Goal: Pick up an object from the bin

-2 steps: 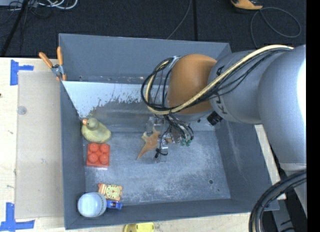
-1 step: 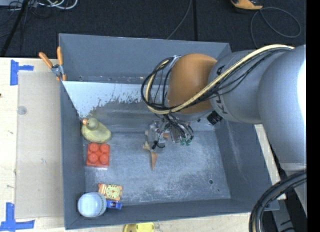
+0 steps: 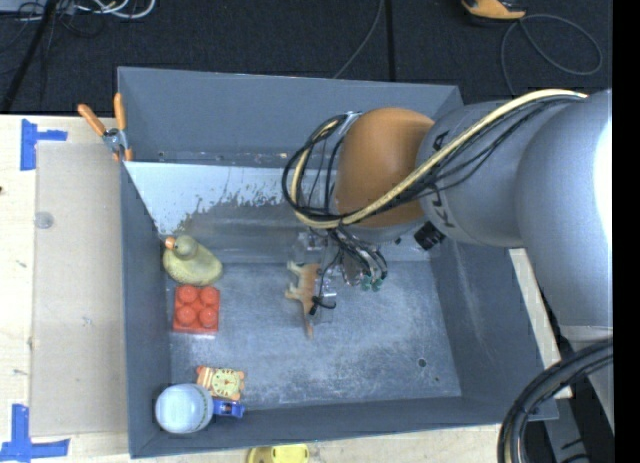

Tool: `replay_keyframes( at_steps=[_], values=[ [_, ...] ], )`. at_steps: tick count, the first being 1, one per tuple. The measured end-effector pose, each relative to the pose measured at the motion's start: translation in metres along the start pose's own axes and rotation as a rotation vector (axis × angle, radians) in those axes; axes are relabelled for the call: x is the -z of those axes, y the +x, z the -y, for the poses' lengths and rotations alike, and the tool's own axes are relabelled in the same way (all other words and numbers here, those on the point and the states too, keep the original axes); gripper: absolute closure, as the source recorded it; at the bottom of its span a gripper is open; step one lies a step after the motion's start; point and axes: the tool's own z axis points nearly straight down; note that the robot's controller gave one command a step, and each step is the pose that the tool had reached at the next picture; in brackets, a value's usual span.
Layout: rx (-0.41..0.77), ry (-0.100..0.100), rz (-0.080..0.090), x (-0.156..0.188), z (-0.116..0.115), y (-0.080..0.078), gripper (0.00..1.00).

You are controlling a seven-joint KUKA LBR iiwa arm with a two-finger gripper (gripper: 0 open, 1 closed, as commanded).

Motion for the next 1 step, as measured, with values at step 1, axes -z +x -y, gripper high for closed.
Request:
replay_keyframes(
  at_steps=[1],
  values=[
    [0.0,0.0,0.0,0.0,0.0,0.0,0.0]
  ],
)
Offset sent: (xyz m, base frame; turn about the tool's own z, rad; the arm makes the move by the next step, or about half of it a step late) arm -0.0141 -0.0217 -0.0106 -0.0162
